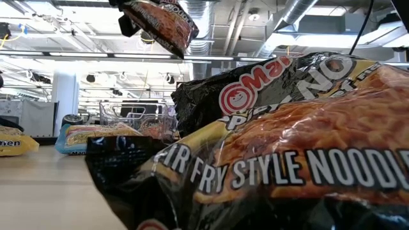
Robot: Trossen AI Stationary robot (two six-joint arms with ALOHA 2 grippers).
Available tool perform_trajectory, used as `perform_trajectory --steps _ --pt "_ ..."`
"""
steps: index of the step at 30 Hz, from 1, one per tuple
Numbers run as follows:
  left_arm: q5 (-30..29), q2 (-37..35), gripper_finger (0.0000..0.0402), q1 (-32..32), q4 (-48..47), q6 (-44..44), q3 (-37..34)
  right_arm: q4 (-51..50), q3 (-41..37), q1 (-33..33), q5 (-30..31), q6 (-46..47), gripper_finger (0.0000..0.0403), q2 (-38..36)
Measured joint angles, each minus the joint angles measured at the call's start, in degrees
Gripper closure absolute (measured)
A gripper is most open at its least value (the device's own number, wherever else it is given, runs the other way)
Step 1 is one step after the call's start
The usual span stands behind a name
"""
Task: Sort Maruchan noodles
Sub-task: Put the black noodle pack into the left transparent bin
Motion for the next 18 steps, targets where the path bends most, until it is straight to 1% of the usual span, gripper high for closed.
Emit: perform_trajectory --steps 3,5,8,18 --pt "-0.84 -1.10 0.0401 2.25 0.12 1.11 0.00 -2.33 -0.08 -1.17 0.00 -1.74 0.0246 -1.34" --pt "-2.24 -1.24 0.0401 3.77 0.03 1.76 0.02 -2.04 0.04 -1.77 0.00 -2.84 0.0246 -1.69" --pt "-4.32 -1.25 0.0401 5.88 0.81 3.35 0.00 -4.60 -0.12 -3.03 -0.02 -4.97 0.0246 -2.78" --pt "-4.38 -0.91 0.0401 13.79 1.17 7.70 0.00 -6.27 0.01 -7.83 -0.04 -9.80 0.0248 -5.84"
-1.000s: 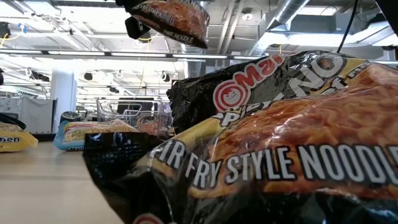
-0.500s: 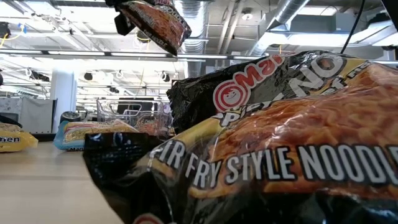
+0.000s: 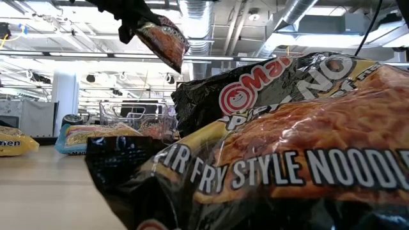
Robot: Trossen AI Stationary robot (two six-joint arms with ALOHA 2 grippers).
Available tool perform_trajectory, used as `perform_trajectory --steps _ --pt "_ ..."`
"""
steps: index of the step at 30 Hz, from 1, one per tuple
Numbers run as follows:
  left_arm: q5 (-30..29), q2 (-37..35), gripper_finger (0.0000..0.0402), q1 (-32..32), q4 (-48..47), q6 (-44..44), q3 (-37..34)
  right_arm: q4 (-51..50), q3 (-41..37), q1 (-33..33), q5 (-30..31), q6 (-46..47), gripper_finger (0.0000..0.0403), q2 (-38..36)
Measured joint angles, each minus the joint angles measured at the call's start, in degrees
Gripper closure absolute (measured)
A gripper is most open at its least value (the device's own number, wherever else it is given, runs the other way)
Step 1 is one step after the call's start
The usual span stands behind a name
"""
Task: Sort Maruchan noodles
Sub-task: Put the black noodle pack into the left transparent bin
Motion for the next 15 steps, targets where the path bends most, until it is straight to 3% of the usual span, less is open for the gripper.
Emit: perform_trajectory --steps 5,15 --pt "0.19 -0.02 0.0401 4.70 1.93 1.09 -0.86 -1.23 -0.01 -2.22 0.00 -2.99 0.0250 -0.97" --pt "1.71 0.00 0.0401 11.18 14.40 -1.93 -9.22 -3.93 -0.01 -5.81 -0.02 -6.39 0.0251 -0.90"
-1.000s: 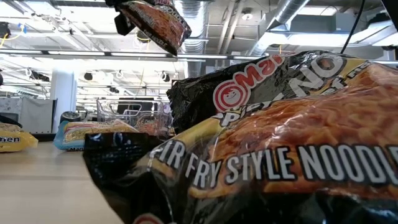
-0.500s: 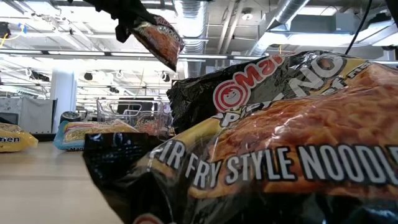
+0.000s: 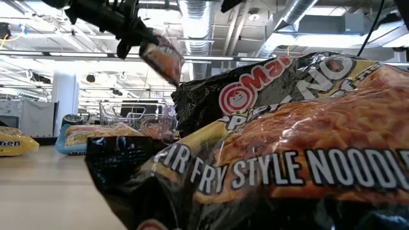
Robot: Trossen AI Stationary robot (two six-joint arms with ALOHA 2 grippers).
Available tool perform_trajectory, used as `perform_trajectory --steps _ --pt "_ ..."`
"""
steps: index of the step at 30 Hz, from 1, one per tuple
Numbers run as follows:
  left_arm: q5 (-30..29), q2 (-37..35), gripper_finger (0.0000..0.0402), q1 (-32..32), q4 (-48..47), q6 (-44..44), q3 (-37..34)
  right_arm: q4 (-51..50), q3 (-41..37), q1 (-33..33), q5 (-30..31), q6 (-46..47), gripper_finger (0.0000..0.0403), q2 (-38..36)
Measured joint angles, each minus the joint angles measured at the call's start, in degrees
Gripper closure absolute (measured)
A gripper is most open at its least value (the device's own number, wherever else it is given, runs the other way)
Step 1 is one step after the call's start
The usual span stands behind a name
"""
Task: Sort Maruchan noodles
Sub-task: Put the black noodle pack into the left transparent bin
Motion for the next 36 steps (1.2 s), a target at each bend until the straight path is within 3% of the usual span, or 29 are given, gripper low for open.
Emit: perform_trajectory --steps 13,17,20,28,36 --pt "-2.52 2.17 0.0401 10.81 11.81 -0.87 -13.19 0.09 0.00 -2.62 -0.04 0.17 0.0251 0.46" --pt "3.32 5.30 0.0401 13.26 18.65 -4.50 -15.85 0.37 -0.02 -2.74 -0.15 0.10 0.0251 0.48" --pt "5.29 7.28 0.0401 13.85 18.17 -4.24 -15.74 0.71 -0.02 -3.35 -0.19 0.14 0.0251 0.48" --pt "3.86 10.38 0.0397 14.07 18.49 2.19 -10.28 2.79 -0.02 -4.45 -0.08 1.88 0.0251 0.48" --pt "4.47 14.07 0.0324 16.18 17.72 6.77 -5.20 1.28 -0.02 -5.26 0.07 8.45 0.0250 0.48"
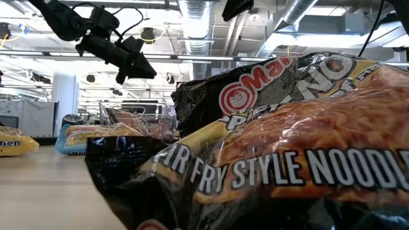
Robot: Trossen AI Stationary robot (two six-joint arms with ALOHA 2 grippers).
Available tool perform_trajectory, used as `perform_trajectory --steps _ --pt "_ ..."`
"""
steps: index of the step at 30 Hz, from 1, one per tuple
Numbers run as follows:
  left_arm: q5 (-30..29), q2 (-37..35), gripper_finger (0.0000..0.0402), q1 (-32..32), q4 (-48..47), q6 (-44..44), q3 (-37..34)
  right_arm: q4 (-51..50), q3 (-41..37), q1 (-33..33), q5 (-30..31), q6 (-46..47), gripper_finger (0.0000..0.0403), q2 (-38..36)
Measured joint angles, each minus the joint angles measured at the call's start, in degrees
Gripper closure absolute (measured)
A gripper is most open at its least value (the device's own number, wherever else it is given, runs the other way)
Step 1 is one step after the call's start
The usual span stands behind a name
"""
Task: Sort Maruchan noodles
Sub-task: Put the black noodle pack into the left transparent bin
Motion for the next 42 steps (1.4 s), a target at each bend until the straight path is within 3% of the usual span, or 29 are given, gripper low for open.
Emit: perform_trajectory --steps 4,8,14,18,28,37,42 --pt "0.43 3.78 0.0273 1.91 -2.37 -4.18 4.39 -1.03 0.00 -0.73 0.02 1.36 0.0244 0.00" --pt "2.26 8.99 0.0235 3.74 -15.28 -4.24 12.99 -0.49 0.00 -1.23 0.13 2.73 0.0237 0.04" --pt "2.49 16.83 0.0218 4.26 -44.33 7.43 30.25 -0.65 0.00 -1.46 0.13 2.78 0.0233 0.15" --pt "2.53 20.49 0.0217 4.04 -54.67 13.37 37.34 -0.75 0.00 -1.45 0.13 3.02 0.0233 0.15" --pt "0.88 22.33 0.0217 4.17 -63.90 18.66 38.89 -0.68 0.00 -1.44 -0.02 3.56 0.0233 0.17" --pt "-2.19 22.31 0.0217 4.17 -64.45 16.78 36.45 -0.67 0.00 -1.44 -0.07 1.09 0.0233 0.17" --pt "-7.92 22.33 0.0217 4.17 -64.72 14.02 36.40 -0.71 0.00 -1.44 -0.08 1.11 0.0233 0.20"
